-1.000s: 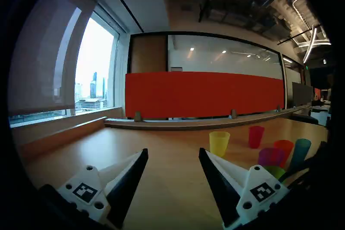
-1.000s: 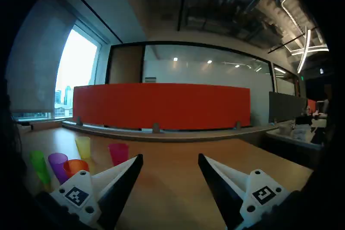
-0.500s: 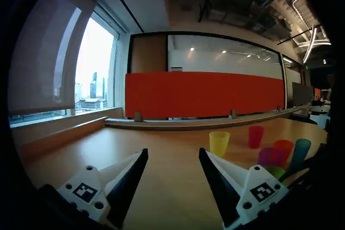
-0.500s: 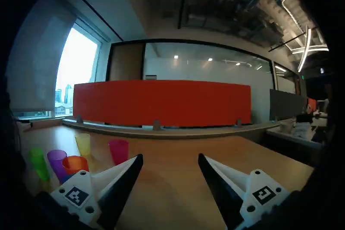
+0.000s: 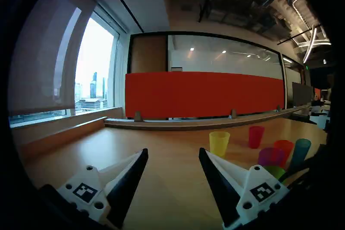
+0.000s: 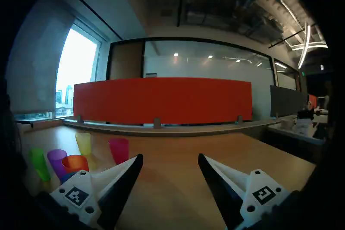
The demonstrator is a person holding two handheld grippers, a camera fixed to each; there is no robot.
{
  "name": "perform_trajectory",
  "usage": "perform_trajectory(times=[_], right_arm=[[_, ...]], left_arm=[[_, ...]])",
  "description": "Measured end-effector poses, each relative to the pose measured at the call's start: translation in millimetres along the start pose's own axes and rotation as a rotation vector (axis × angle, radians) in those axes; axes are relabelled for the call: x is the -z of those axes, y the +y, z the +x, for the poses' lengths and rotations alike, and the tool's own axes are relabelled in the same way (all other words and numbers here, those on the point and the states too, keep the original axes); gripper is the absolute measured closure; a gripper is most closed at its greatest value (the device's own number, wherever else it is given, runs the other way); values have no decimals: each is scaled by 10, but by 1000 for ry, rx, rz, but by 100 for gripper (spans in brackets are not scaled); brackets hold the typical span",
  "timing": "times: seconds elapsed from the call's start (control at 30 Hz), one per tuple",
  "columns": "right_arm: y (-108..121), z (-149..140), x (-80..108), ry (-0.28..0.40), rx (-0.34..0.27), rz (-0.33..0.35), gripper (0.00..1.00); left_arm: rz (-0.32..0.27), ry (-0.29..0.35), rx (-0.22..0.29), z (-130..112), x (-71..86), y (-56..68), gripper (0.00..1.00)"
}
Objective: Pour water
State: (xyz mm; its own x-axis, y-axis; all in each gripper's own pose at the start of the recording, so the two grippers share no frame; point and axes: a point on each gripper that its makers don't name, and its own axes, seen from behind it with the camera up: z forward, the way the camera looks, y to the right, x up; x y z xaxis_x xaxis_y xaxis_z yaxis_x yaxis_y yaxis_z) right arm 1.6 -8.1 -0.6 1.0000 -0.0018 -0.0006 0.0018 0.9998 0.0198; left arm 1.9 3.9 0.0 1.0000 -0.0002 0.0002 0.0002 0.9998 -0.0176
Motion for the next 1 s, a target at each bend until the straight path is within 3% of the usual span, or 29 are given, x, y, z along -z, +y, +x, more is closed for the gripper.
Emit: perform_trajectory(times=[1.0], right_arm=[[23, -22, 12, -1, -2, 0, 1]], left_arm=[[0, 0, 0, -3, 1, -2, 13]])
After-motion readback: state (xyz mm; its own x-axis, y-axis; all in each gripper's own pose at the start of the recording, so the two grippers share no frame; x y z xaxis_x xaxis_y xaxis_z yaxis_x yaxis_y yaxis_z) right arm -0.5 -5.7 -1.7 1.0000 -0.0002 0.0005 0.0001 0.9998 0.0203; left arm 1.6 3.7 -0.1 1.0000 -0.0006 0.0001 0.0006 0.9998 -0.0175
